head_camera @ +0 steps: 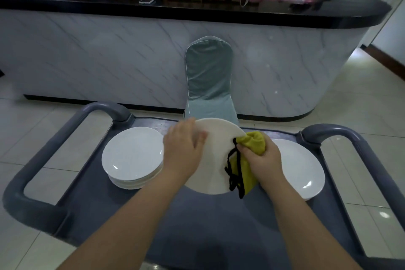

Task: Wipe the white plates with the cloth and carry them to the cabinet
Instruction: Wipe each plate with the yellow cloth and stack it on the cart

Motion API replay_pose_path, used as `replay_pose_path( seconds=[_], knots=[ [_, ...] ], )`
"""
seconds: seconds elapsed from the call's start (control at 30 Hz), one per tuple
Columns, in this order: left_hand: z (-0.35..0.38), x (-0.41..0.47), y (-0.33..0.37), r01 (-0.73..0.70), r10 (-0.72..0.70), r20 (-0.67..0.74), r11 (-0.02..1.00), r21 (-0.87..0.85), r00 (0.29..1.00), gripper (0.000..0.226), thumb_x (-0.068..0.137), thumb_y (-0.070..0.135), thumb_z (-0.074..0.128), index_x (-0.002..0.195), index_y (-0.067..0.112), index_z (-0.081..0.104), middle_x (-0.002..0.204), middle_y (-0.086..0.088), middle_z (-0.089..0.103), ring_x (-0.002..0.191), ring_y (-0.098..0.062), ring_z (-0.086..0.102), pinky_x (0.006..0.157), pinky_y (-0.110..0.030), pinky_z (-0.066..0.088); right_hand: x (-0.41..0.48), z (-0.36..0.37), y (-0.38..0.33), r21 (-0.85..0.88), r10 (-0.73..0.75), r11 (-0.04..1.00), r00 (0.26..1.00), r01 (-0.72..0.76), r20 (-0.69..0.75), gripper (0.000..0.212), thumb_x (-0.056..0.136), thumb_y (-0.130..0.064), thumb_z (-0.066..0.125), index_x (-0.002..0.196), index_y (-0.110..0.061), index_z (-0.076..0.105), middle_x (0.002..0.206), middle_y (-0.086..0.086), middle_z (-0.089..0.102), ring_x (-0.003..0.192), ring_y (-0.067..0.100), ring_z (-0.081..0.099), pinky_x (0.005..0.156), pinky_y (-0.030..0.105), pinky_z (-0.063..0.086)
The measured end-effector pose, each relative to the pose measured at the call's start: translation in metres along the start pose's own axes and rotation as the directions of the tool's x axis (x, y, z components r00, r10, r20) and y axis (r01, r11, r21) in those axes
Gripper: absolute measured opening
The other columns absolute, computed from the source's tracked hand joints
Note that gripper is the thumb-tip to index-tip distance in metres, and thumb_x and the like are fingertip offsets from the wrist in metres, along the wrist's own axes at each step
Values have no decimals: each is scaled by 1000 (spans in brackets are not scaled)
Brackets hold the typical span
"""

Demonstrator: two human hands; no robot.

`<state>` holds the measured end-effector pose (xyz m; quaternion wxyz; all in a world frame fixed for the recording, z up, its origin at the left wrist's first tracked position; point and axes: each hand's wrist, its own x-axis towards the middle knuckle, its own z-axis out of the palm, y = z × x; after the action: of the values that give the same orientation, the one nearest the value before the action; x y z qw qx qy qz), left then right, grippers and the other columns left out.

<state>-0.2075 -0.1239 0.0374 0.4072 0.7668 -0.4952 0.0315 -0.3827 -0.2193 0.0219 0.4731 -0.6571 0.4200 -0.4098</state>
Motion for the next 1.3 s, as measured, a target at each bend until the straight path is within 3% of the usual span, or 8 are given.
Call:
replay_pose_path(
  seconds=[0.27,0.37,0.5,0.63,0.83,0.97,1.1,1.3],
  knots=[
    [-24,55,45,-412,419,-101,907,85,902,17,90,28,65,79,16,68,76,4,68,71,-18,60,54,-27,42,35,-10,-67,-192,-380,892,909,409,168,20,74,-29,79,85,-25,63,80,-12,65,73,3,59,64,14,46],
    [-26,52,24,-10,-27,-188,981,-192,982,17,91,33,56,78,29,66,72,16,64,69,-5,55,59,-24,38,28,-14,-57,88,-131,988,989,125,68,25,70,-29,84,88,-33,67,85,-14,71,78,2,67,67,16,53],
    [-2,8,-4,496,-644,-37,624,-604,764,24,96,34,54,77,22,61,70,9,62,73,-16,56,66,-32,45,3,0,-10,163,152,977,987,-140,-61,27,73,-21,84,94,-24,67,89,-4,73,85,13,69,80,39,57],
    [2,-9,-10,108,-122,-106,985,-132,987,24,96,39,46,100,22,62,94,5,65,88,-23,55,74,-36,41,-2,6,-3,10,15,1000,1000,-15,5,22,76,-23,81,90,-30,65,83,-14,70,77,1,65,74,30,52],
    [-27,49,31,-453,462,-69,884,114,884,17,89,29,65,80,15,68,77,1,68,71,-23,62,55,-28,43,25,14,-64,-176,-448,864,880,472,158,21,76,-30,77,87,-30,58,82,-13,63,72,5,59,62,15,44],
    [-45,64,13,-38,-21,-259,974,-222,966,15,89,28,57,75,30,63,71,15,64,68,-8,55,62,-24,41,23,11,-62,177,-212,959,975,220,-61,24,71,-29,83,89,-29,67,86,-15,71,81,3,67,74,19,52],
    [-27,27,-10,405,-591,-169,706,-581,788,17,97,31,52,83,25,59,71,13,59,70,-9,54,67,-30,40,-6,27,-15,204,166,968,983,-146,-81,24,76,-19,82,92,-25,66,85,-9,72,80,7,69,77,37,57],
    [-15,29,-5,-330,328,37,940,85,944,18,93,29,59,97,12,65,90,-4,65,82,-26,56,68,-35,40,10,13,-26,-196,-184,956,967,217,174,19,79,-25,76,89,-36,65,84,-16,68,78,3,63,70,19,50]
  ],
)
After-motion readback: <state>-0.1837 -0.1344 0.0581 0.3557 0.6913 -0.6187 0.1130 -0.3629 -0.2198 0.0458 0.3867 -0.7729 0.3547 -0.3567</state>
